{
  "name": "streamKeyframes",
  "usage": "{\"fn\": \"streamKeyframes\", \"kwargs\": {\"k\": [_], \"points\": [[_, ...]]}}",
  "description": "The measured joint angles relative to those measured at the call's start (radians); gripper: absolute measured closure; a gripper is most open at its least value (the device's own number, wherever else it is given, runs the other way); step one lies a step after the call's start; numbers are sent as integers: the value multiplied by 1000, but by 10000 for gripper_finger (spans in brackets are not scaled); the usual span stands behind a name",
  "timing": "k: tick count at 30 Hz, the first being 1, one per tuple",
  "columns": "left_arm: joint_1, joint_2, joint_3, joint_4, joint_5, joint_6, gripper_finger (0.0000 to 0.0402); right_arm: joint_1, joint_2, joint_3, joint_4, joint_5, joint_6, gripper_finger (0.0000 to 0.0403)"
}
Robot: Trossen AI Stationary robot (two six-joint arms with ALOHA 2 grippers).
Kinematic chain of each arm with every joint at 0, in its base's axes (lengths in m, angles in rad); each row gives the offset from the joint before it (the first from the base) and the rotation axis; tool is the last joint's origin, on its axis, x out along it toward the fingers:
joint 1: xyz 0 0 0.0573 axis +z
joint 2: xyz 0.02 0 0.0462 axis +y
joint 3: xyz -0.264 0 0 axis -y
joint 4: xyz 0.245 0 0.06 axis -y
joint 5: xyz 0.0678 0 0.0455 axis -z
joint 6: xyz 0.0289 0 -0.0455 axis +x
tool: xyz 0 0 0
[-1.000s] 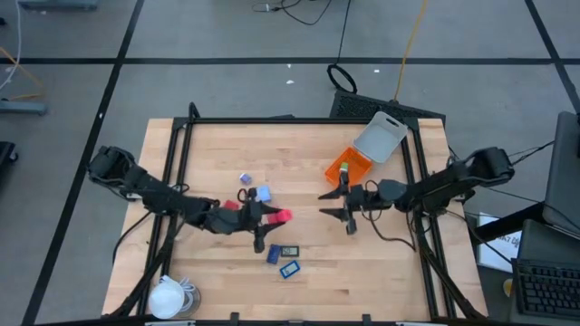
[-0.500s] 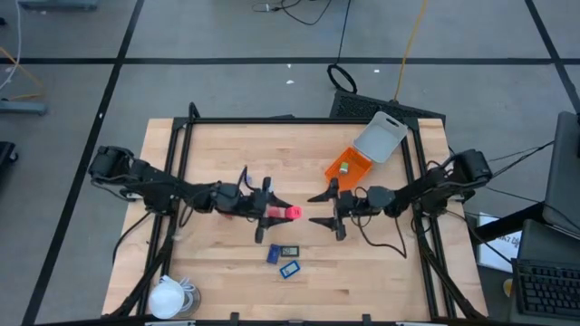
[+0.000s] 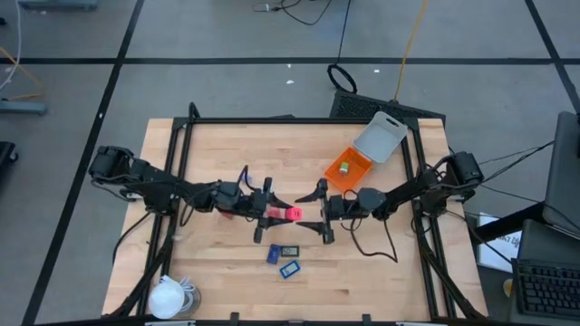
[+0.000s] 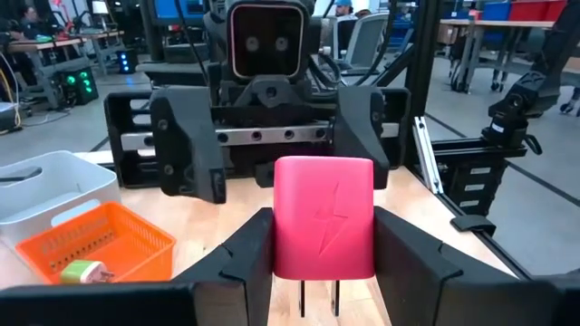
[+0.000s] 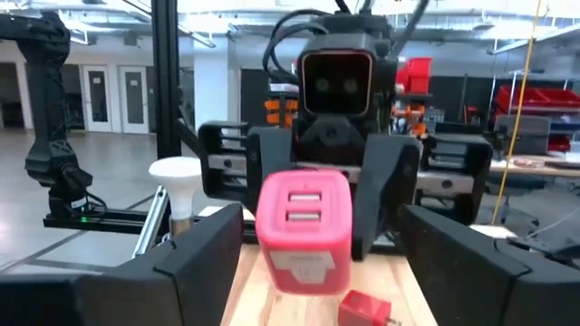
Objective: Pick & Place Office items
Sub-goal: Put the pink charger adapter into the orange bin
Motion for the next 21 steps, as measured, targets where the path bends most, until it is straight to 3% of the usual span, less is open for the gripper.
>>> {"fn": "streamKeyframes", "kwargs": {"k": [8,21], "points": [[0,0,0,2,0,-13,251,1,0,0,-27,0,-1,151],[0,1,0,2,-12,-29,251,1,0,0,-23,2,-3,251]]}}
